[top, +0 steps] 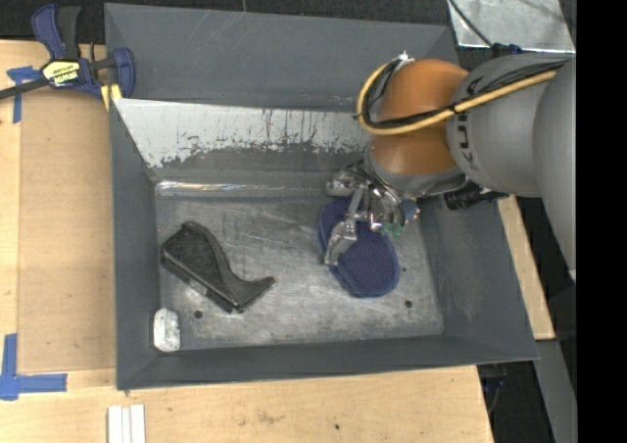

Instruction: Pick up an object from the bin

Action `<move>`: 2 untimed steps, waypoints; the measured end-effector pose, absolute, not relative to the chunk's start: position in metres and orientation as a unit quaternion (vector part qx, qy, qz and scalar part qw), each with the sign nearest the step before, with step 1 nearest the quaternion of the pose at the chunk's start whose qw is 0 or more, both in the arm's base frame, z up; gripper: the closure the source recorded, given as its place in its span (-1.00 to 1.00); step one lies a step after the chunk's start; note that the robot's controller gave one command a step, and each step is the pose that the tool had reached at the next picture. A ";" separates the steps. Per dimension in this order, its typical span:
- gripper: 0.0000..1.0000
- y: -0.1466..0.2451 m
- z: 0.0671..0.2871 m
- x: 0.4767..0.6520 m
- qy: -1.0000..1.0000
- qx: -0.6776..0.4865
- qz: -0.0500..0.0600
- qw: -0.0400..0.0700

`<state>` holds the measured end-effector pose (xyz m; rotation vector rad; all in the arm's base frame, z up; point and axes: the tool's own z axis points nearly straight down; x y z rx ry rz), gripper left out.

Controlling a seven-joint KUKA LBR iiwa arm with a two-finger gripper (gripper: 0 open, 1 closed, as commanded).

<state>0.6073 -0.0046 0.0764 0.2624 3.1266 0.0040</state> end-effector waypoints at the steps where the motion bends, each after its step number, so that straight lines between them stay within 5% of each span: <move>1: 1.00 -0.004 0.079 0.608 0.997 0.083 0.002 0.004; 2: 1.00 -0.049 0.179 0.618 0.999 -0.036 -0.001 0.006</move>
Offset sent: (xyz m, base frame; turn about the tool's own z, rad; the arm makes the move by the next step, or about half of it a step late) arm 0.0000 0.0000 0.0000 0.0000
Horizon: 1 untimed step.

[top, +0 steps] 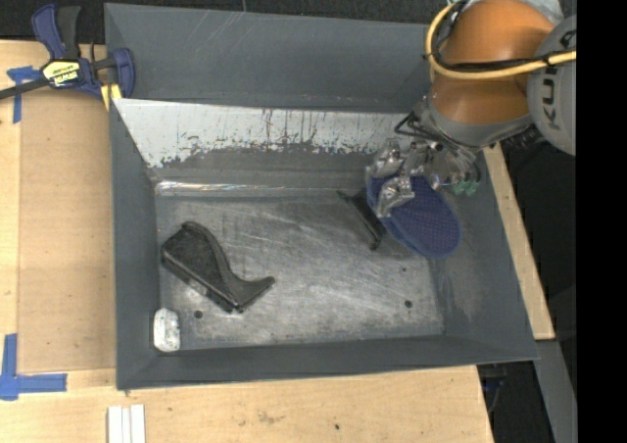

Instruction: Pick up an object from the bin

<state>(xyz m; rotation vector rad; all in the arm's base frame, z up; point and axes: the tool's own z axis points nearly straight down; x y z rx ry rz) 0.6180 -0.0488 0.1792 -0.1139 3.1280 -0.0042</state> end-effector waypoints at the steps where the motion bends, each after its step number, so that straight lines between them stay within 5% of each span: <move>1: 1.00 -0.044 0.347 0.612 0.999 -0.052 -0.001 0.007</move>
Offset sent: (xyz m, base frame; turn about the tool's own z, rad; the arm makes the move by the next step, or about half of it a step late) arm -0.0078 0.0050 0.1621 -0.0331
